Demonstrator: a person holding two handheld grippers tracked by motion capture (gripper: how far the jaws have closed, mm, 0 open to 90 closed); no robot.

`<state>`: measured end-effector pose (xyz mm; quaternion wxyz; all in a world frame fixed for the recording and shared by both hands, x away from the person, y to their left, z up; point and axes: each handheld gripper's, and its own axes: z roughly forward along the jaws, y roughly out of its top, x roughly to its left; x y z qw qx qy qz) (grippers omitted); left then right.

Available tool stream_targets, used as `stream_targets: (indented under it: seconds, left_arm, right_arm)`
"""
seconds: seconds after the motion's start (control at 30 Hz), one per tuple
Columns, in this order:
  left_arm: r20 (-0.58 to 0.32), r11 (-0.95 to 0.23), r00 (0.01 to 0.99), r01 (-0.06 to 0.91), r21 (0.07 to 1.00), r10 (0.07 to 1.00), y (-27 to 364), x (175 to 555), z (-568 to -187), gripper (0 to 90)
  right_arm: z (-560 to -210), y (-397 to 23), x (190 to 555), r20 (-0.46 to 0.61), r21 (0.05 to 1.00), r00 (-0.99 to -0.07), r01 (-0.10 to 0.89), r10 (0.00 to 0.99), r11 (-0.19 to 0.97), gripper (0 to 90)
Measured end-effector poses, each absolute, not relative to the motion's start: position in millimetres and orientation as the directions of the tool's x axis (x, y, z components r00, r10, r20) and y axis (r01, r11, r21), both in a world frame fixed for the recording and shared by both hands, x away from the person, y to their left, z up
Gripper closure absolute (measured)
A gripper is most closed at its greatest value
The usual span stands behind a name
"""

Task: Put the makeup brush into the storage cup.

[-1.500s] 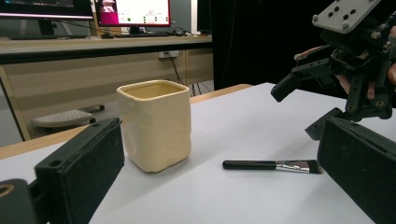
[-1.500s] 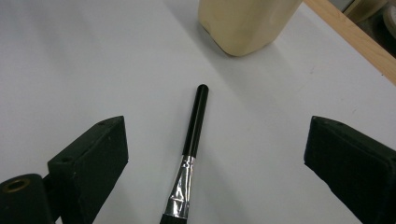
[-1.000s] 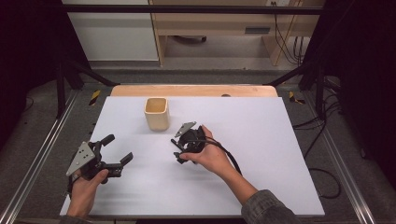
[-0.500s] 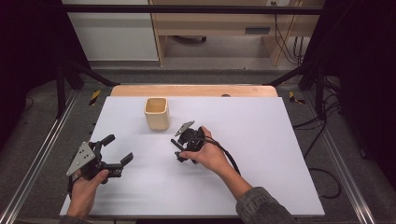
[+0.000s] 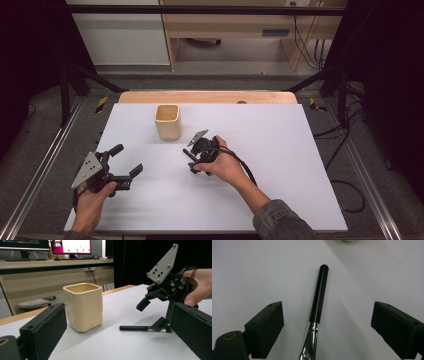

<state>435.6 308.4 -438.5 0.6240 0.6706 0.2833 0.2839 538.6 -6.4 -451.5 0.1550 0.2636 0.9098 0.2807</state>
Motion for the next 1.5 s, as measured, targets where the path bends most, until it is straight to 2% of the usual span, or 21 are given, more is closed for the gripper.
stream_targets:
  seconds: [0.2, 0.3, 0.47, 1.2, 1.5]
  left_arm:
    - [0.024, -0.057, 0.678, 0.026, 0.998, 0.735, 308.8, 435.7, -438.4, 0.7]
    - [0.022, -0.055, 0.677, 0.027, 0.998, 0.735, 309.4, 435.8, -438.5, 0.7]
    - [0.023, -0.056, 0.679, 0.027, 0.998, 0.734, 309.0, 435.8, -438.5, 0.7]
    - [0.024, -0.058, 0.680, 0.027, 0.998, 0.733, 309.0, 436.0, -438.6, 0.8]
    - [0.026, -0.060, 0.678, 0.027, 0.998, 0.735, 309.2, 436.1, -438.6, 0.9]
  right_arm:
    - [-451.8, -5.7, 538.2, -0.138, 0.584, -0.820, 0.386, 0.556, 0.714, 13.1]
    - [-452.3, -5.9, 539.2, -0.141, 0.583, -0.815, 0.391, 0.562, 0.712, 10.5]
    - [-452.4, -6.4, 539.9, -0.138, 0.576, -0.817, 0.394, 0.560, 0.716, 13.0]
    - [-454.2, -7.1, 541.6, -0.083, 0.532, -0.826, 0.436, 0.557, 0.726, 44.4]
    - [-455.1, -6.1, 541.6, -0.079, 0.523, -0.827, 0.442, 0.557, 0.729, 49.7]
